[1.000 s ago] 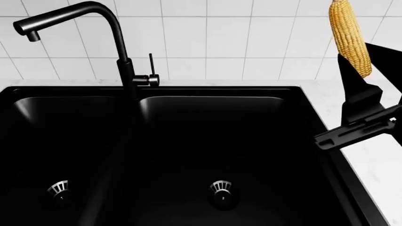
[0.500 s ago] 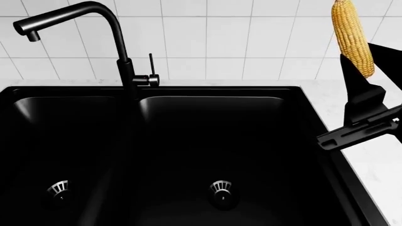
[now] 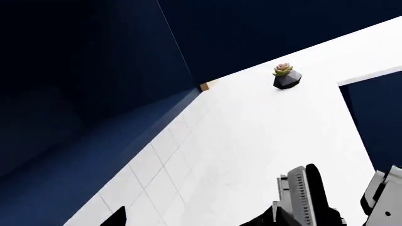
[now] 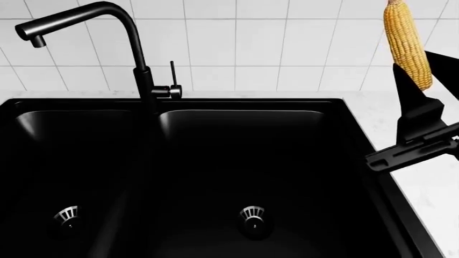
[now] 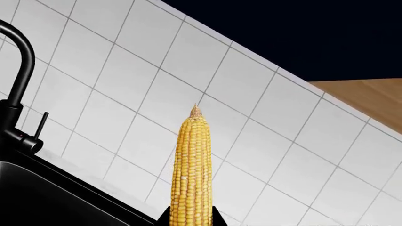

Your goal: Pick the corn, radish from the counter and place them in the cabinet. Then close the cabinet.

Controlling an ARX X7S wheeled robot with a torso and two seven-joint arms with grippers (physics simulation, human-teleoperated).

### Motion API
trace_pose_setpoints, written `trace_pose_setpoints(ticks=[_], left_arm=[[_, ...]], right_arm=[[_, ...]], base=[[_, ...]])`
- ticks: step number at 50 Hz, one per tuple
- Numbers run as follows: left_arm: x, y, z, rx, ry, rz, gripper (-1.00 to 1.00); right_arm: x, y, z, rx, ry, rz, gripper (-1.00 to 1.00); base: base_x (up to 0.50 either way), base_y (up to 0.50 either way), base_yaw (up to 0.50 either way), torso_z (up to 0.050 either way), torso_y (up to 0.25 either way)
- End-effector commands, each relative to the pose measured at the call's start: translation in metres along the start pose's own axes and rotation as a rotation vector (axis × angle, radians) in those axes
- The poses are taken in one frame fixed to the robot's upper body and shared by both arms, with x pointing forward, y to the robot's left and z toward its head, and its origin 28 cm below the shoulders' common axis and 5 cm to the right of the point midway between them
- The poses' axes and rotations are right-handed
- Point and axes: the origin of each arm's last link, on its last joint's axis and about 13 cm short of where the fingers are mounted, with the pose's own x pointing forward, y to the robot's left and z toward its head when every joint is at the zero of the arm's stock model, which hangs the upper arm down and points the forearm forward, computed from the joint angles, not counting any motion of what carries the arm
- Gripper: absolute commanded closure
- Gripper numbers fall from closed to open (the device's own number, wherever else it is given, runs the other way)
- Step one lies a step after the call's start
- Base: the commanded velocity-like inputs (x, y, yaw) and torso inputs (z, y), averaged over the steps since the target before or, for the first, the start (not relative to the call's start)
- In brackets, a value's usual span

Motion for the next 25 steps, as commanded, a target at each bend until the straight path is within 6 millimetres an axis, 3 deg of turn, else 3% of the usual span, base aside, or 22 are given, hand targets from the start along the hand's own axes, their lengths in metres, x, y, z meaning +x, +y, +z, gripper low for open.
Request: trace_pose_setpoints(ticks=[1, 13, 25], left_arm=[[0.006, 0.003, -0.02, -0.065, 0.13, 0.007, -1.0], [0.007, 0.029, -0.046, -0.233, 0.091, 0.355, -1.0], [-0.006, 0.007, -0.085, -0.286, 0.063, 0.395, -1.0]], right_arm=[[-0.001, -0.003, -0.001, -0.008, -0.004, -0.026, 1.0], [-0.003, -0.008, -0.002, -0.021, 0.011, -0.06, 1.0], [-0.003, -0.007, -0.003, -0.02, -0.016, -0.07, 1.0]], base=[[0.0, 0.0, 0.0, 0.0, 0.0], [0.0, 0.0, 0.0, 0.0, 0.001], [0.0, 0.0, 0.0, 0.0, 0.0]])
